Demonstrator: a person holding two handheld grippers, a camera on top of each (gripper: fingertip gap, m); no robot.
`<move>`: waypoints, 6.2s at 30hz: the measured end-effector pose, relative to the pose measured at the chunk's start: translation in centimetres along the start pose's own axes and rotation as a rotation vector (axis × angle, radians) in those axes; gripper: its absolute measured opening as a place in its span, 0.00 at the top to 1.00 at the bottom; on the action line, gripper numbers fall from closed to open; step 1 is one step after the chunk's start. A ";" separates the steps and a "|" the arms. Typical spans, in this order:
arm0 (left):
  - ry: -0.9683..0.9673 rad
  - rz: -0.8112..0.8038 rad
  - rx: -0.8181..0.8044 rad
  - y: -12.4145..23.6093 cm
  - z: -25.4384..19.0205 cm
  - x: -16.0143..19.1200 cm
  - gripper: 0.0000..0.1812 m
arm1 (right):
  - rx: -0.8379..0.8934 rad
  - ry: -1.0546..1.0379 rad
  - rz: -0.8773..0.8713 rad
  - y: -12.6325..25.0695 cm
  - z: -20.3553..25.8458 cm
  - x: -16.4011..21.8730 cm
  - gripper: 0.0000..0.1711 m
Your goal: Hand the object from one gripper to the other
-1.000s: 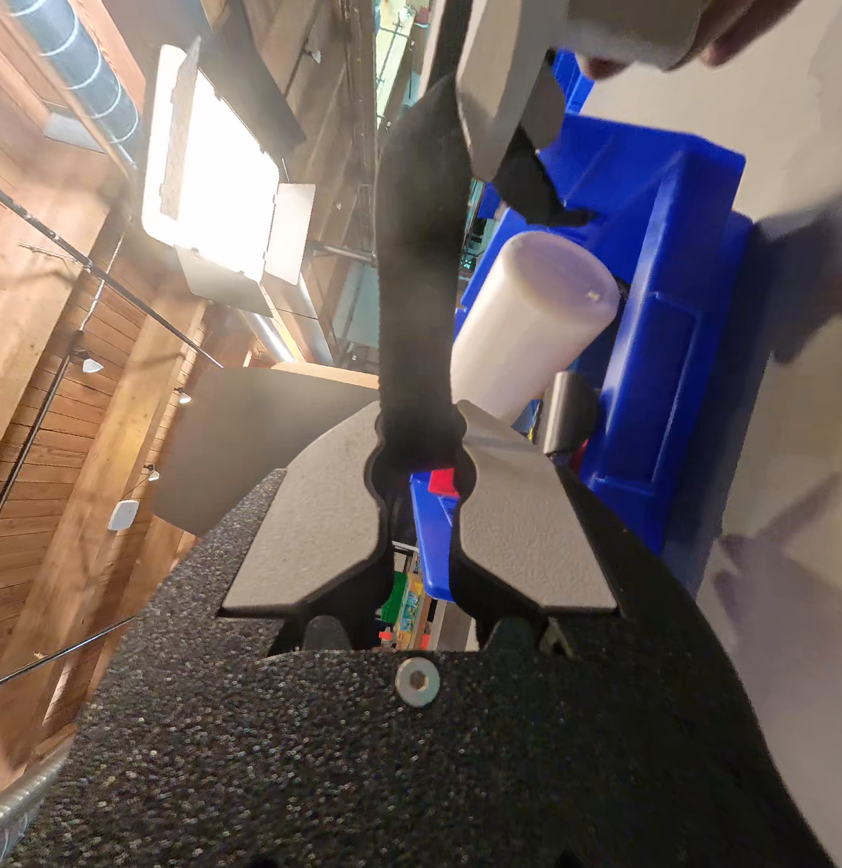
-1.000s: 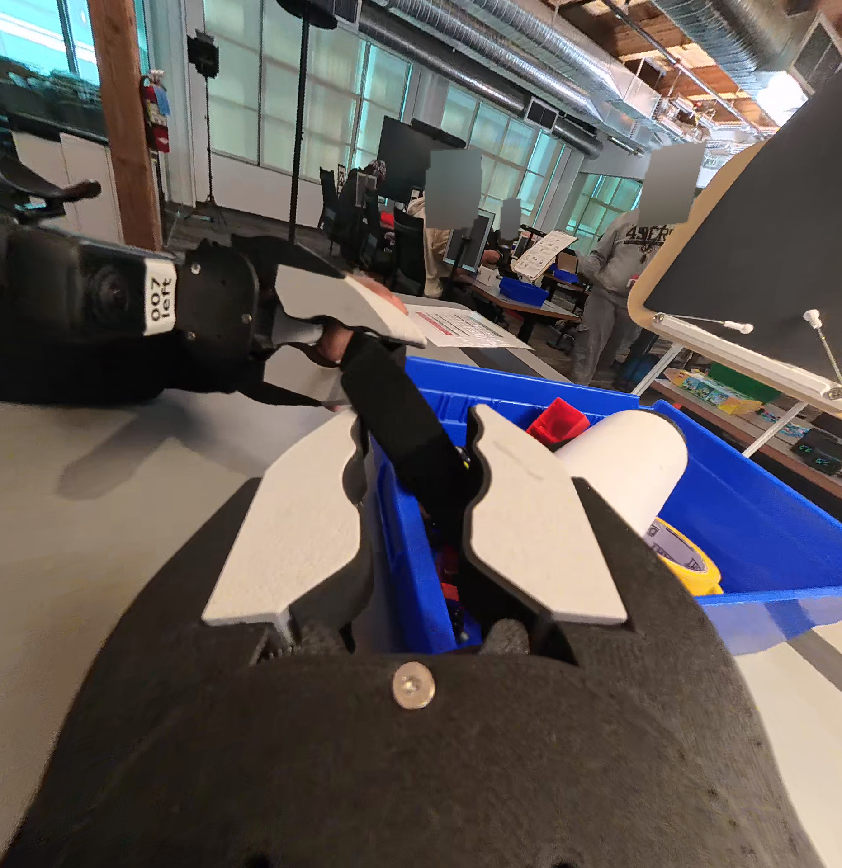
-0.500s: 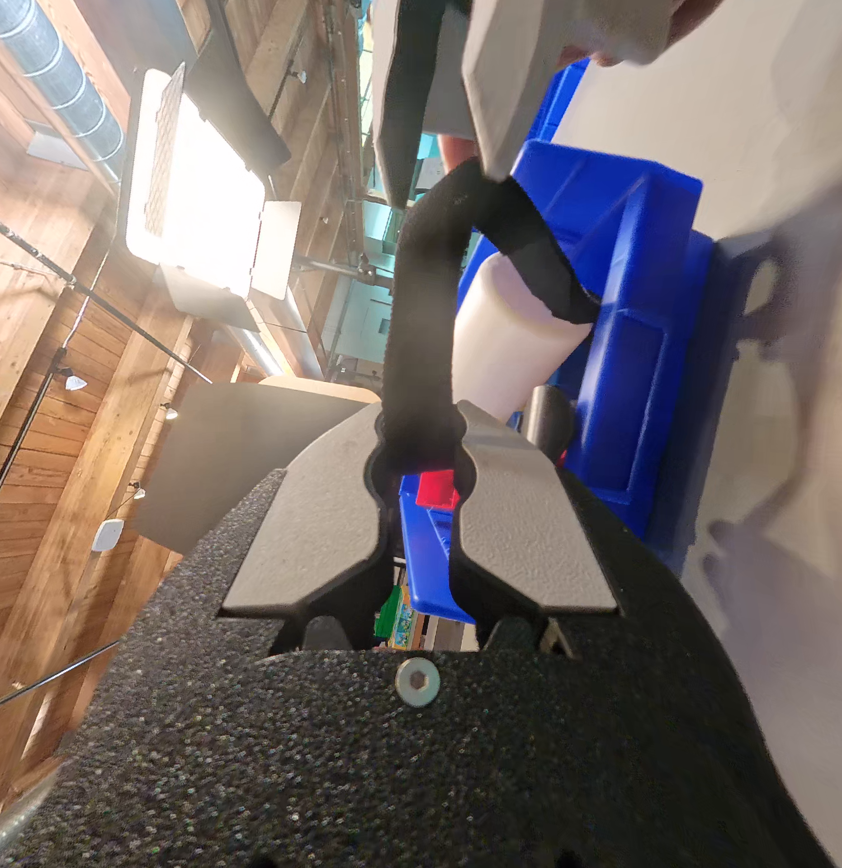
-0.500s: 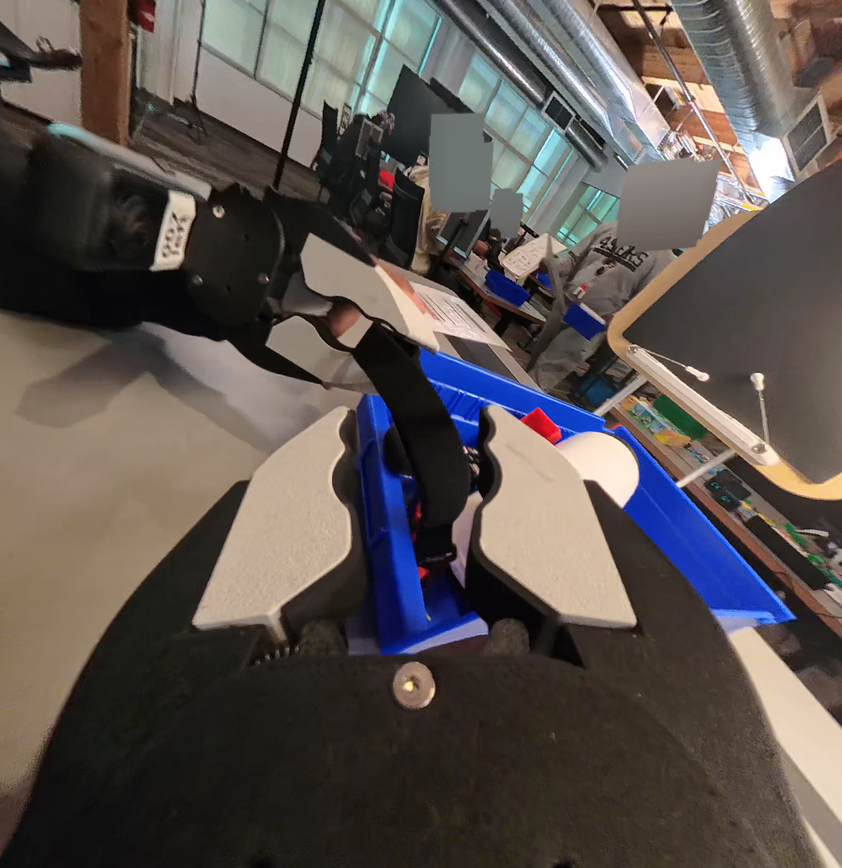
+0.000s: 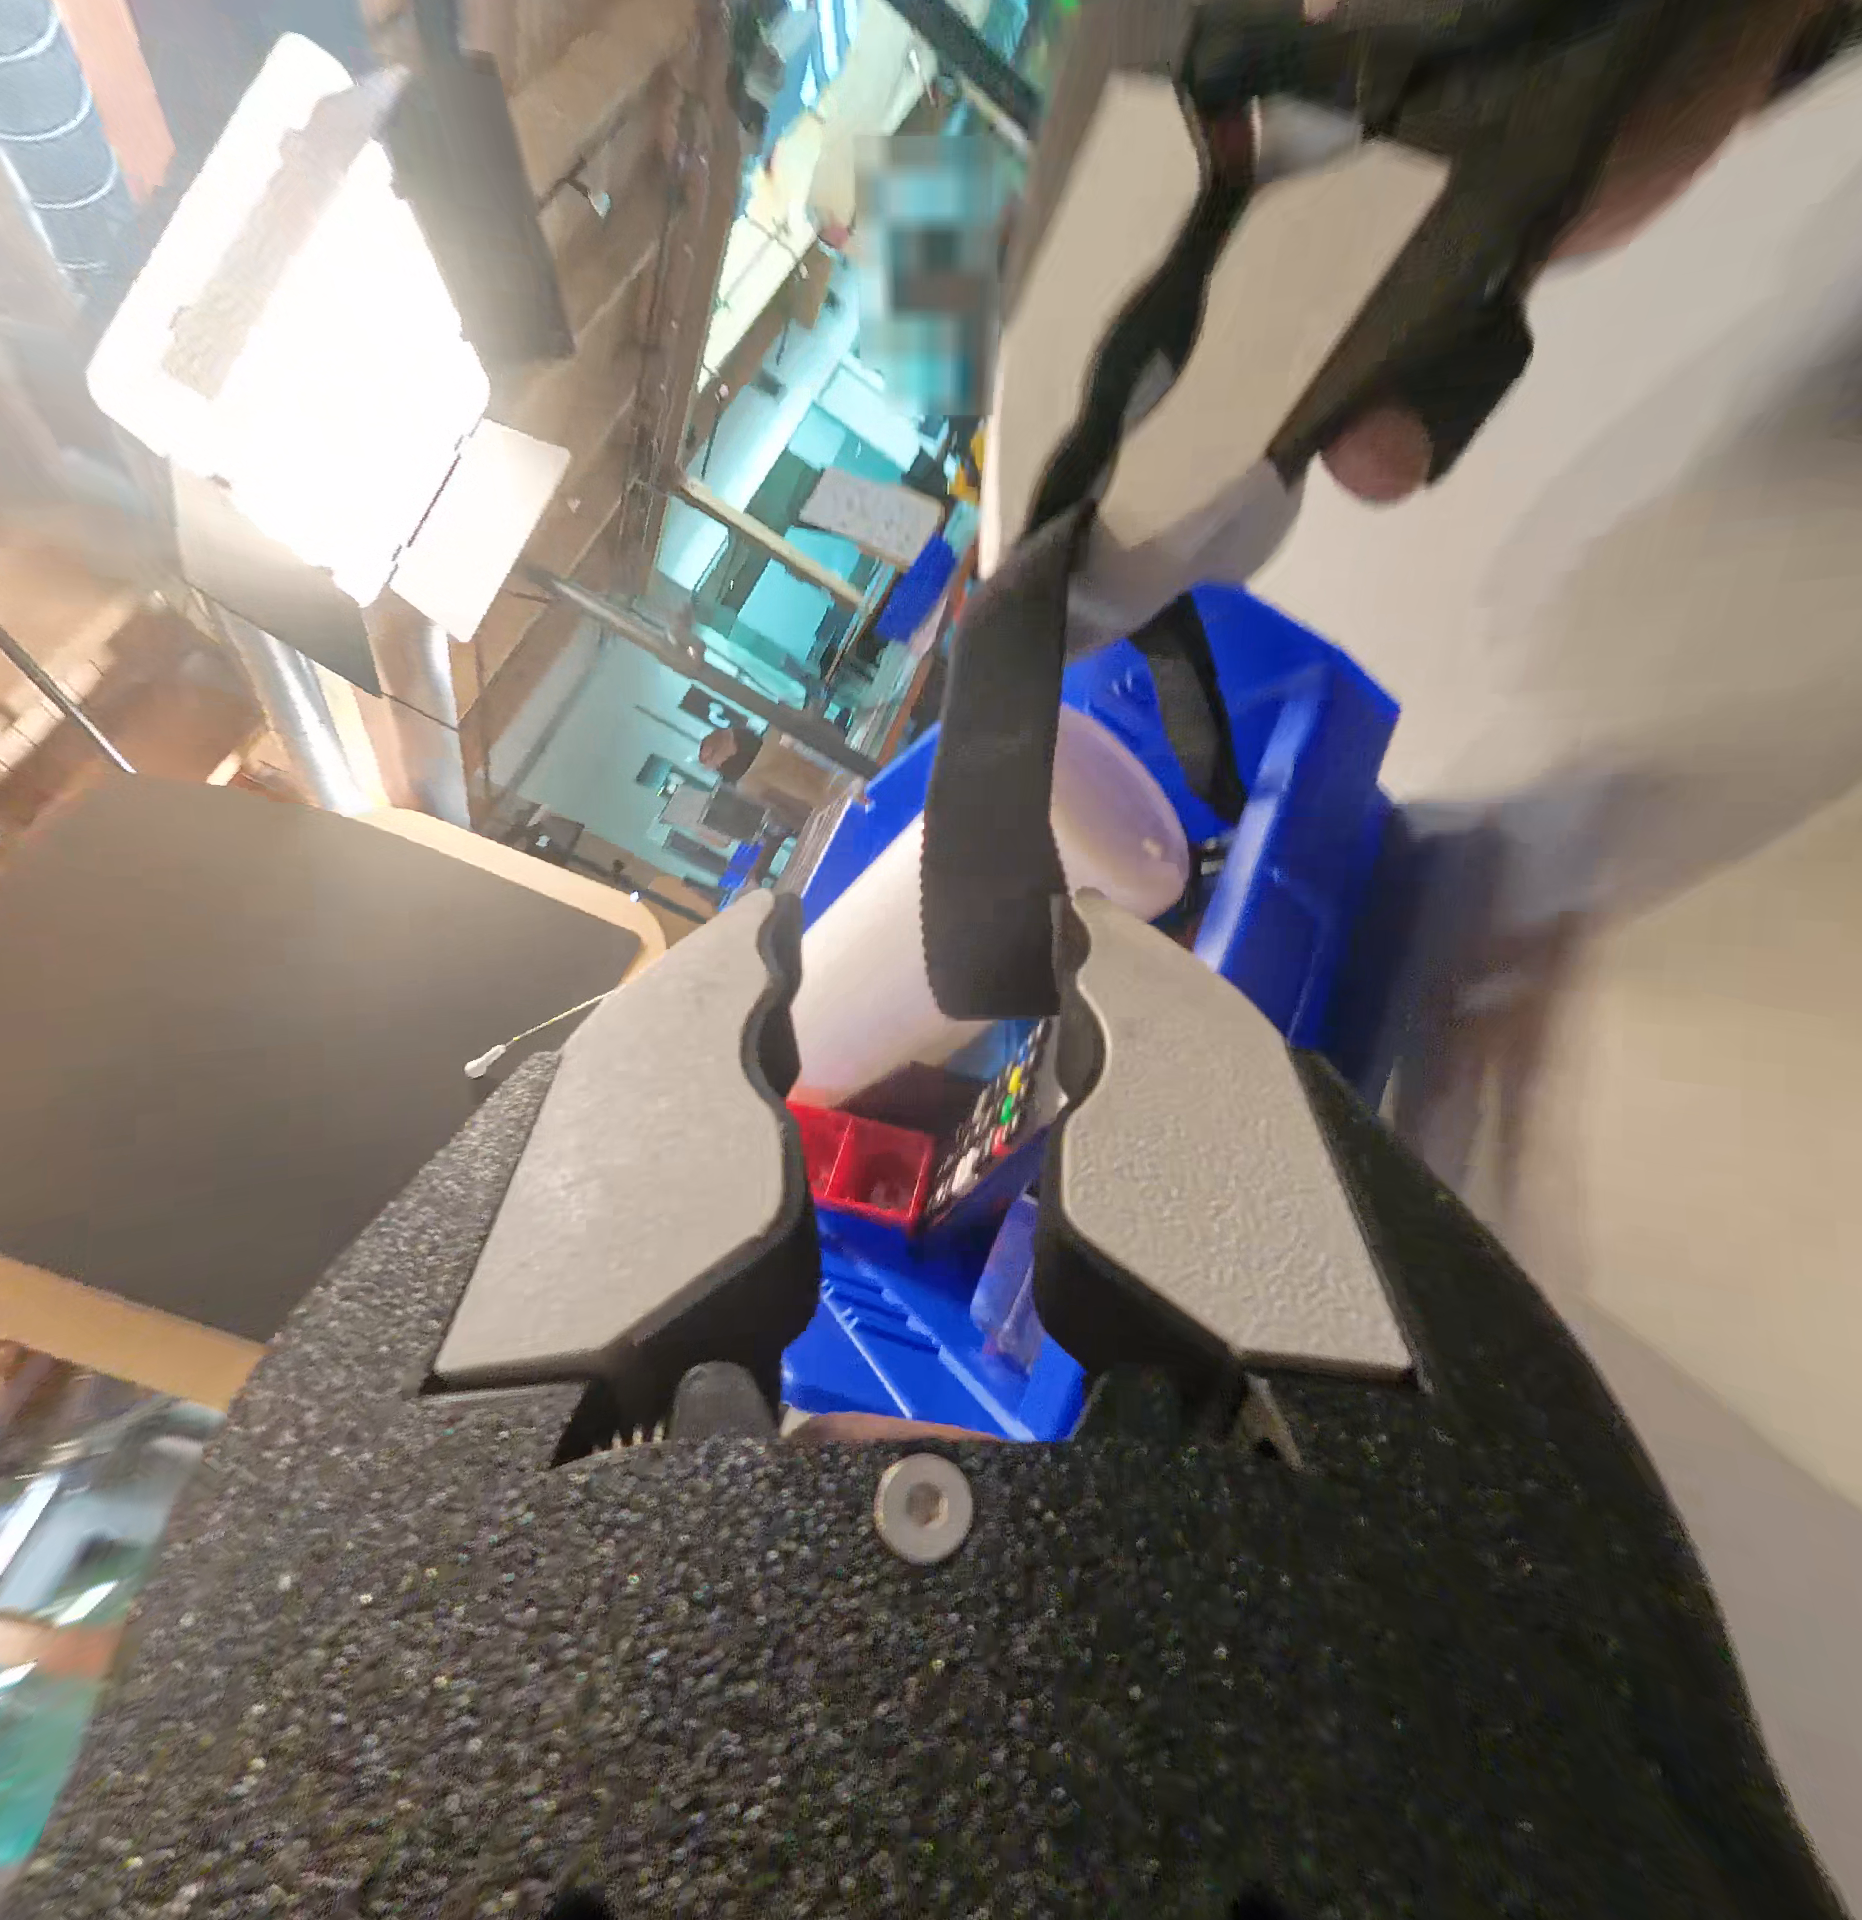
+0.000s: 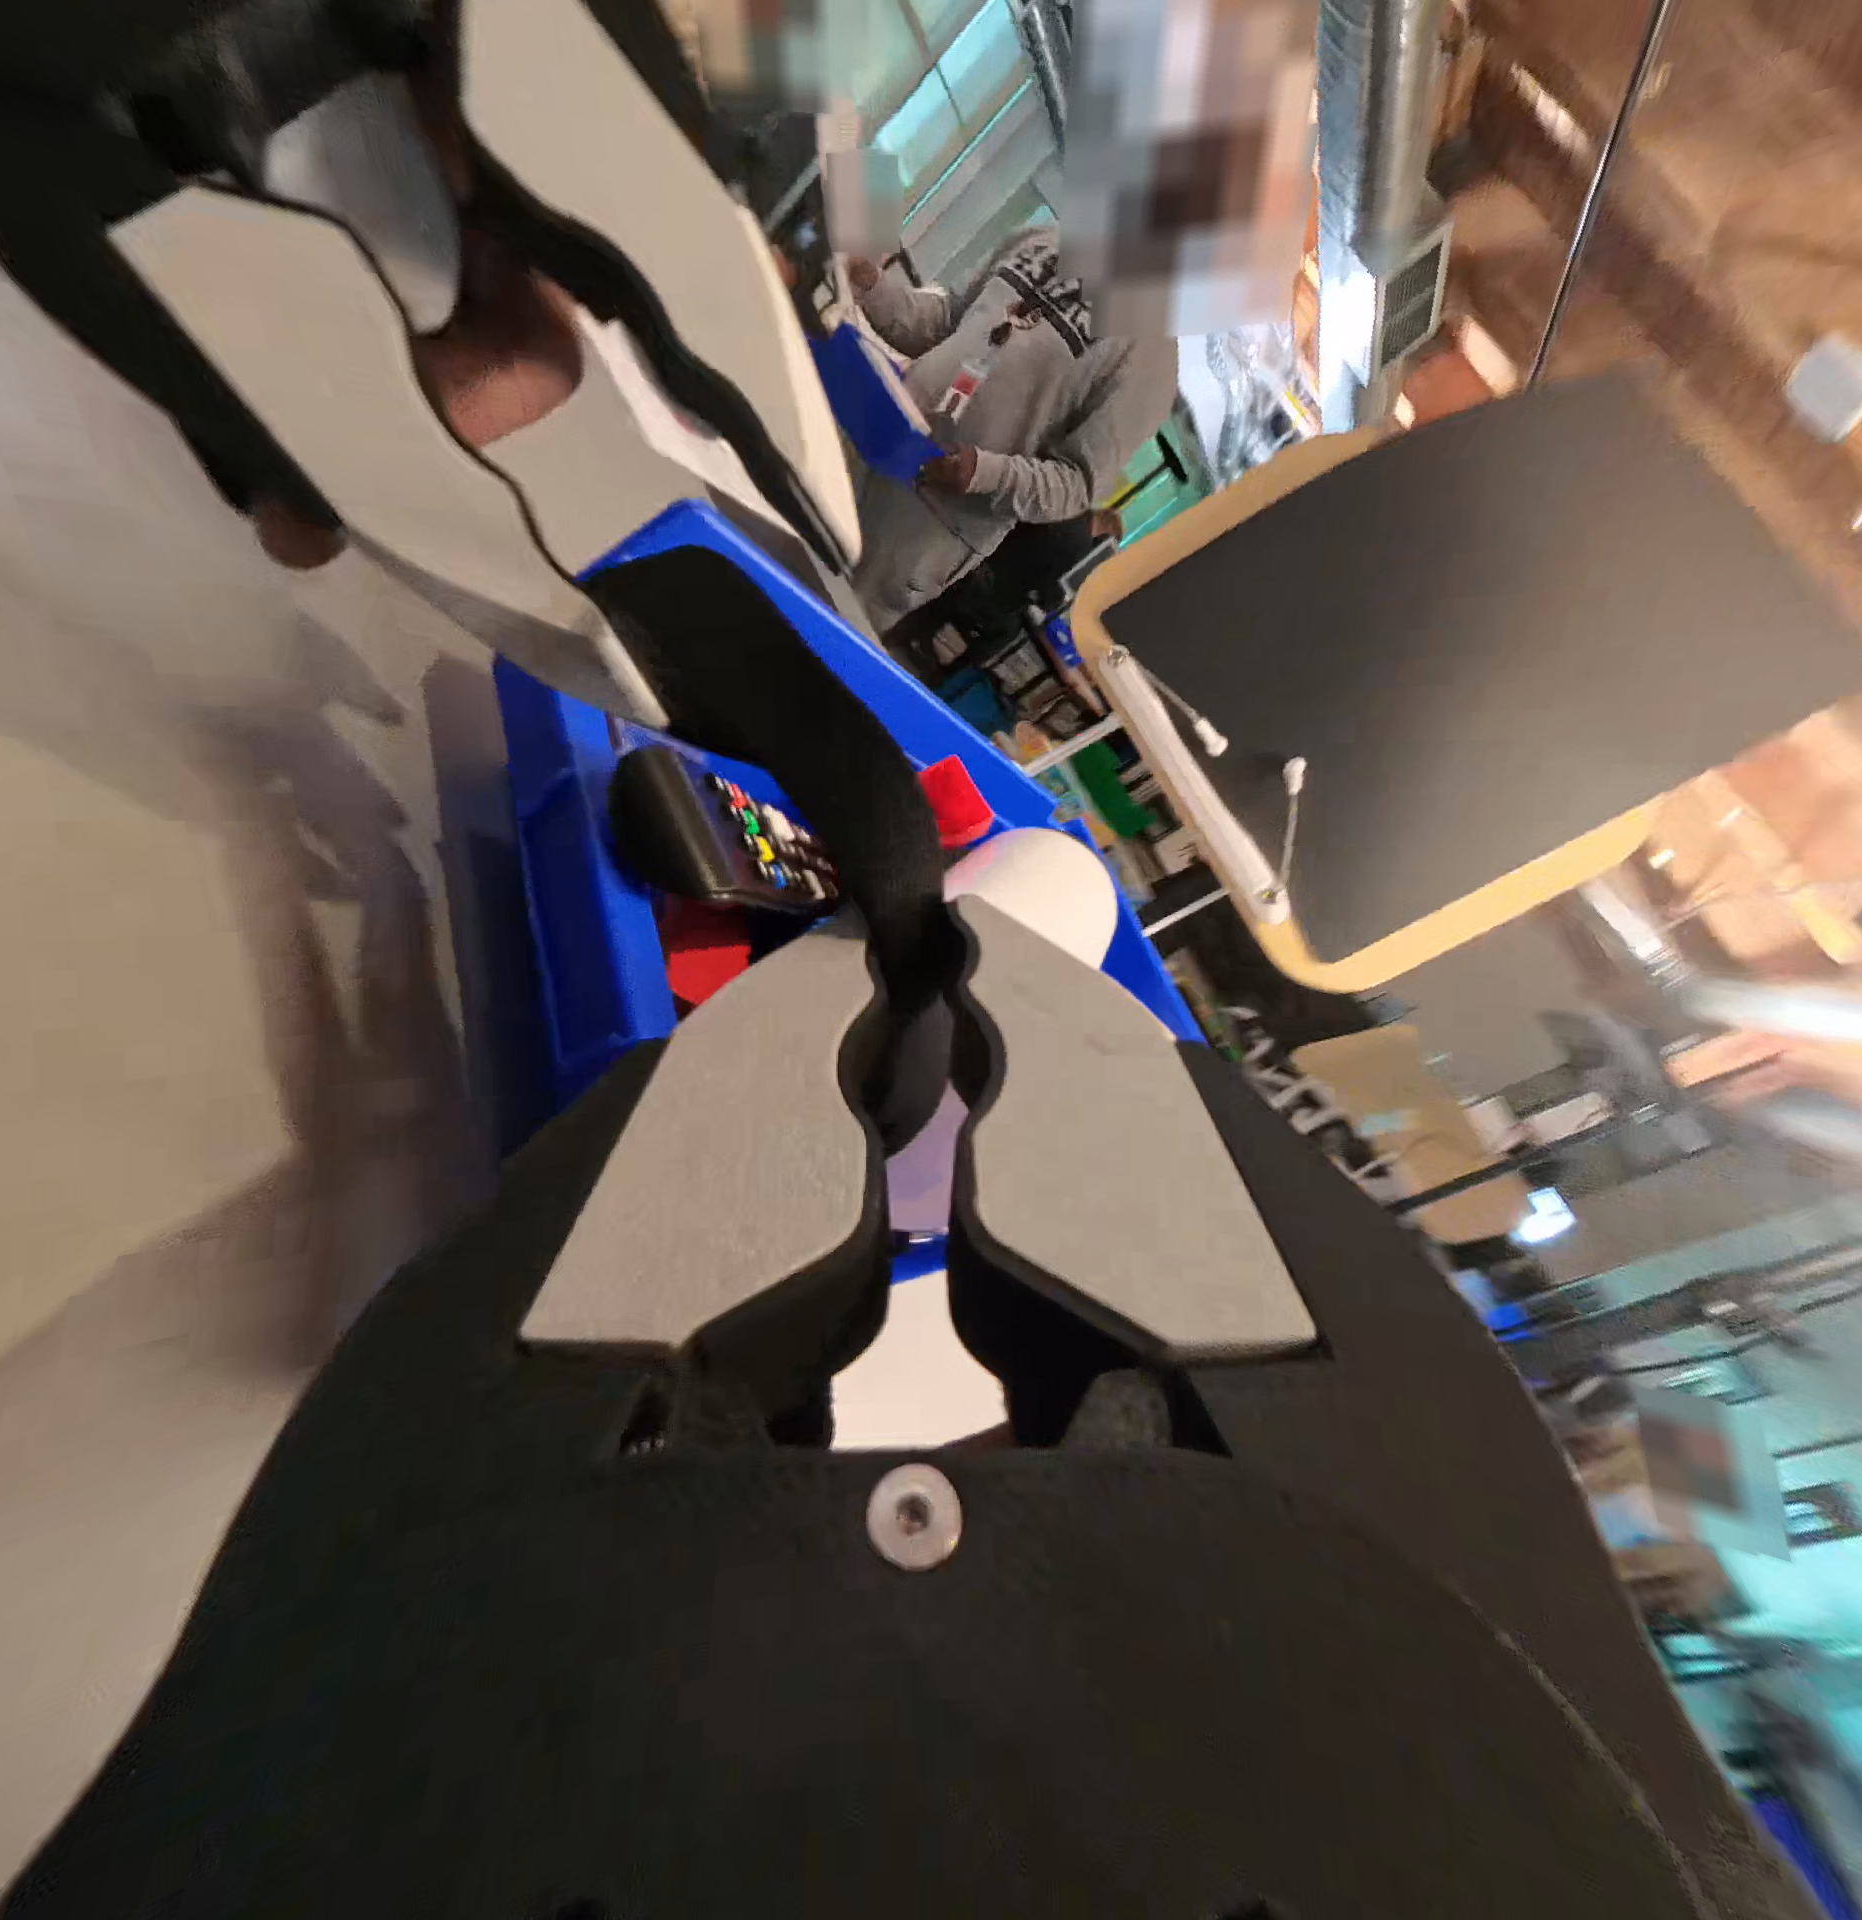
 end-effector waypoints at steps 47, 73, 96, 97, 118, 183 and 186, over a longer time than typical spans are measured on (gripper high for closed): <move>1.411 0.021 0.521 -0.6 -1.9 0.4 0.98 | -0.490 -0.577 -0.034 -0.2 6.1 -0.4 0.86; 1.409 0.070 0.450 -0.8 -1.0 1.5 0.82 | -0.097 0.130 -0.178 -0.6 6.7 -2.4 0.97; 0.260 -0.035 0.456 0.6 -6.7 -1.7 0.81 | -0.678 -0.862 -0.359 2.0 6.5 -5.6 0.97; 0.244 -0.018 0.465 0.5 -6.9 -1.5 0.85 | -0.672 -0.856 -0.352 2.0 6.5 -5.5 0.97; 0.690 -0.094 -0.004 0.8 4.0 0.7 0.97 | -0.069 -0.900 0.085 0.6 -4.3 5.4 0.66; 0.826 0.563 0.046 1.6 5.0 8.2 0.69 | -0.505 0.139 0.142 -5.4 4.1 2.2 0.70; 0.839 0.572 0.080 1.7 4.9 7.6 0.69 | -0.472 0.127 0.184 -5.4 5.1 0.7 0.75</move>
Point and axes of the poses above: each gripper's, where its closed fingertips meet, y back along the fingers, x out of its underside, z = x × y across the jaws, the point moved 1 cm from there along y, back along the fingers, and after that the axes turned 5 degrees about y, right-handed, at the moved point
